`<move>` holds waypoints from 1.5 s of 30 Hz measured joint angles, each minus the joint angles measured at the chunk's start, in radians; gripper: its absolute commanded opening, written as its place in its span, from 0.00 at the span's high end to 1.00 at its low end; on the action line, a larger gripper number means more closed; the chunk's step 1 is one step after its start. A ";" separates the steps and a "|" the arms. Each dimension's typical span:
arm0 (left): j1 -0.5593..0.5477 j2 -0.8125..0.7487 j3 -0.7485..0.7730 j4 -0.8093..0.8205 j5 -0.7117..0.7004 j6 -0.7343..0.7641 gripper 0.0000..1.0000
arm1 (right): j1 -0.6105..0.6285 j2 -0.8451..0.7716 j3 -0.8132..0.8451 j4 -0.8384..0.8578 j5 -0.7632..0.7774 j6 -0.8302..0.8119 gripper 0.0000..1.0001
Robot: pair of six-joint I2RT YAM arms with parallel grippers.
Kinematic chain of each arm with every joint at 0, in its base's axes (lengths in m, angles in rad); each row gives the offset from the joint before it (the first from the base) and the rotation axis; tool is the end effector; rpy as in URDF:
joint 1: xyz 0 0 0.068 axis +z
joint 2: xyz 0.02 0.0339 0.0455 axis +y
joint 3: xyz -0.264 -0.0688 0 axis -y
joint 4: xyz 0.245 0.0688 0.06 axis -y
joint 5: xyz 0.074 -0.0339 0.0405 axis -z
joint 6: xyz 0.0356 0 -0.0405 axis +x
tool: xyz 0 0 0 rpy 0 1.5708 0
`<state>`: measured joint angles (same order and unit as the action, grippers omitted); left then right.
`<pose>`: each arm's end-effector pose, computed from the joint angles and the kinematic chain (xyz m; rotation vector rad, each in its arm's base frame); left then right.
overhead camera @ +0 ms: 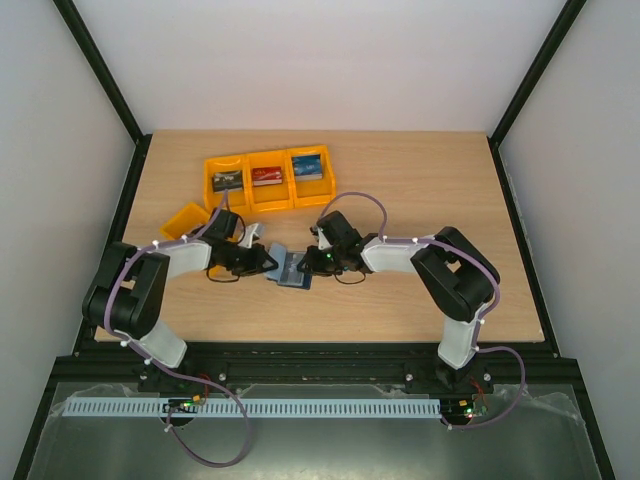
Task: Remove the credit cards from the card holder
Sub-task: Pick up the card holder from the center of the board, then remove the credit card from the card holder.
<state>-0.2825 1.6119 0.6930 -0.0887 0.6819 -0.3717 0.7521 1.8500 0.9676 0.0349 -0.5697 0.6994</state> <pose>0.2640 -0.1000 0.1330 0.1512 2.6179 -1.1189 0.2524 0.2624 0.1382 -0.3681 2.6768 1.2624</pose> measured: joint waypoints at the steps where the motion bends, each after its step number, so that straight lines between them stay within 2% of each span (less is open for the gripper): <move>1: -0.001 0.000 -0.001 0.002 0.008 -0.005 0.98 | 0.000 0.000 0.000 0.001 -0.001 -0.001 0.82; 6: -0.005 -0.002 0.012 -0.025 0.014 0.033 0.98 | -0.008 -0.015 0.000 -0.005 -0.016 -0.029 0.72; 9: -0.030 -0.002 0.103 -0.155 -0.029 0.130 0.98 | -0.042 -0.080 -0.005 -0.006 -0.048 -0.066 0.61; 14: -0.061 -0.018 0.388 -0.354 -0.084 0.326 0.98 | -0.169 -0.311 -0.036 -0.003 -0.092 -0.132 0.39; 17: -0.061 -0.063 0.556 -0.477 -0.068 0.418 0.98 | -0.240 -0.475 -0.039 0.009 -0.100 -0.189 0.22; 20: -0.068 -0.082 0.771 -0.623 -0.053 0.504 0.98 | -0.246 -0.612 -0.059 0.051 -0.114 -0.225 0.07; 22: -0.087 -0.084 0.911 -0.716 -0.042 0.554 0.98 | -0.246 -0.684 -0.084 0.089 -0.127 -0.242 0.01; 27: -0.163 -0.105 1.243 -0.882 -0.006 0.627 0.98 | -0.244 -0.830 -0.153 0.200 -0.152 -0.260 0.01; 31: -0.178 -0.146 1.363 -0.953 0.013 0.661 0.98 | -0.244 -0.872 -0.162 0.277 -0.166 -0.262 0.01; 35: -0.185 -0.149 1.435 -0.998 0.026 0.684 0.98 | -0.244 -0.876 -0.161 0.321 -0.178 -0.262 0.01; 42: -0.214 -0.124 1.453 -1.036 0.035 0.705 0.98 | -0.244 -0.857 -0.156 0.401 -0.217 -0.236 0.00; 44: -0.222 -0.118 1.453 -1.045 0.036 0.706 0.98 | -0.244 -0.841 -0.147 0.421 -0.230 -0.223 0.06; 45: -0.225 -0.116 1.453 -1.049 0.037 0.708 0.98 | -0.244 -0.834 -0.143 0.428 -0.234 -0.219 0.13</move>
<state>-0.5072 1.4956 2.1464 -1.1374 0.7185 0.3359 0.5079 1.0164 0.8246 0.4633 -0.8036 0.4805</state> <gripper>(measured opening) 0.104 0.983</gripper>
